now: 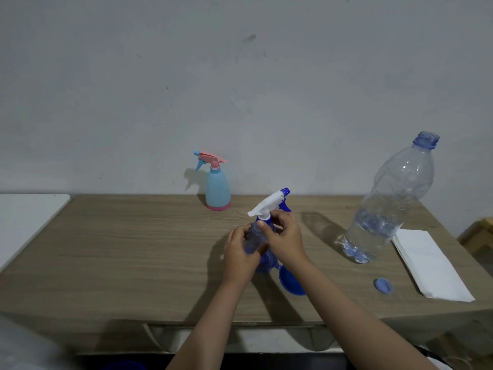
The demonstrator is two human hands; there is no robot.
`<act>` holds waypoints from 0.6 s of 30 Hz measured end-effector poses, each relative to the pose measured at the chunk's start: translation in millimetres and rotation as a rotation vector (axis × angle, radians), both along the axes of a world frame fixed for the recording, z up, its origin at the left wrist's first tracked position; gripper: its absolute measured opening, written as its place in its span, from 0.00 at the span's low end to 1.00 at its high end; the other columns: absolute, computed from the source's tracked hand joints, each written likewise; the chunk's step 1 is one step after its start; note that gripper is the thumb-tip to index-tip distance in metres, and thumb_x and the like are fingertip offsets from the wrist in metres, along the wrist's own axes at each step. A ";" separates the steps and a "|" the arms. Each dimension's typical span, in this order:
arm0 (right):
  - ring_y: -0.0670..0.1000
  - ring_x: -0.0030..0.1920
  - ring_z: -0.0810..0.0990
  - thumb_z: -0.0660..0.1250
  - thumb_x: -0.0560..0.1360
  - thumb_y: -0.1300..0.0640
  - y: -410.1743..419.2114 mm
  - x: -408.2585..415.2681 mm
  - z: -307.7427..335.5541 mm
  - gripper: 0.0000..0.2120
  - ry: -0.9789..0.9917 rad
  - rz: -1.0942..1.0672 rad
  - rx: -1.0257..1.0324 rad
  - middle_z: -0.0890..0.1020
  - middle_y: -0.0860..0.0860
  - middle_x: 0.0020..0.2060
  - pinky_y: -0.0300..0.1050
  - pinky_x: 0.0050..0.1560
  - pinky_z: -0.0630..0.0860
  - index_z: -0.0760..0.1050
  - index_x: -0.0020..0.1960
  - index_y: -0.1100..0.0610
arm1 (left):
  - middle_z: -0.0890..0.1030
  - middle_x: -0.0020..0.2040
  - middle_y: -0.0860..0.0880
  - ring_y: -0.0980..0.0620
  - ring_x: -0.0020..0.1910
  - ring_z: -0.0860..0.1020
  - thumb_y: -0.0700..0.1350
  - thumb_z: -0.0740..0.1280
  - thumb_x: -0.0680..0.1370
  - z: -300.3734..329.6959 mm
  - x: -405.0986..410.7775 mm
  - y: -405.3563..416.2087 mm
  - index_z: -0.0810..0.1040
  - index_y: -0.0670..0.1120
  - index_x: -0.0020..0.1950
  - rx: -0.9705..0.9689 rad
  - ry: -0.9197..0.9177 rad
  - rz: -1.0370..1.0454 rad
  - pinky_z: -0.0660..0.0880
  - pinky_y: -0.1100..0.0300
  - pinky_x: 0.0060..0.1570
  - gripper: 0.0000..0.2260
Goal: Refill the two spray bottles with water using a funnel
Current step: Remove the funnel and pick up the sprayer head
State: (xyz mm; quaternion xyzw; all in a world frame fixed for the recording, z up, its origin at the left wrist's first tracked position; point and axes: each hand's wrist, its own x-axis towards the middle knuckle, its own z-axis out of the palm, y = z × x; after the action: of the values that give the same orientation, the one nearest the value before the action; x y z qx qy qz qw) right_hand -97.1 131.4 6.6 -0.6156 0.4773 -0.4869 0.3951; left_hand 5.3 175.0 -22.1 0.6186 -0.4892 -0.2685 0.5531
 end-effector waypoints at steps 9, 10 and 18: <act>0.42 0.50 0.75 0.72 0.72 0.59 5.6 7.2 -2.2 0.09 0.026 -0.086 -0.046 0.74 0.53 0.53 0.27 0.46 0.70 0.76 0.50 0.51 | 0.77 0.49 0.50 0.55 0.48 0.76 0.40 0.73 0.69 0.1 0.2 1.0 0.75 0.52 0.48 -0.005 -0.070 0.007 0.70 0.72 0.43 0.13; 0.41 0.50 0.75 0.72 0.72 0.59 8.2 7.8 -3.0 0.09 0.017 -0.103 -0.061 0.74 0.53 0.53 0.26 0.46 0.70 0.77 0.51 0.52 | 0.77 0.50 0.51 0.55 0.49 0.76 0.39 0.73 0.69 1.2 0.9 1.8 0.75 0.52 0.49 0.004 -0.073 -0.004 0.70 0.71 0.43 0.14; 0.46 0.47 0.73 0.81 0.62 0.52 23.5 7.1 -3.4 0.28 -0.038 -0.396 -0.125 0.70 0.50 0.50 0.37 0.44 0.73 0.68 0.53 0.56 | 0.70 0.66 0.55 0.59 0.62 0.70 0.42 0.74 0.71 3.8 18.0 14.5 0.61 0.49 0.73 0.250 -0.066 -0.206 0.68 0.81 0.39 0.34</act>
State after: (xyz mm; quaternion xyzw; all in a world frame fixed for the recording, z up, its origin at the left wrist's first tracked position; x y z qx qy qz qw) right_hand -90.0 154.9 3.1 -0.5240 0.5503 -0.5951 0.2616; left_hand 23.3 189.6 -18.2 0.6379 -0.5305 -0.3621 0.4249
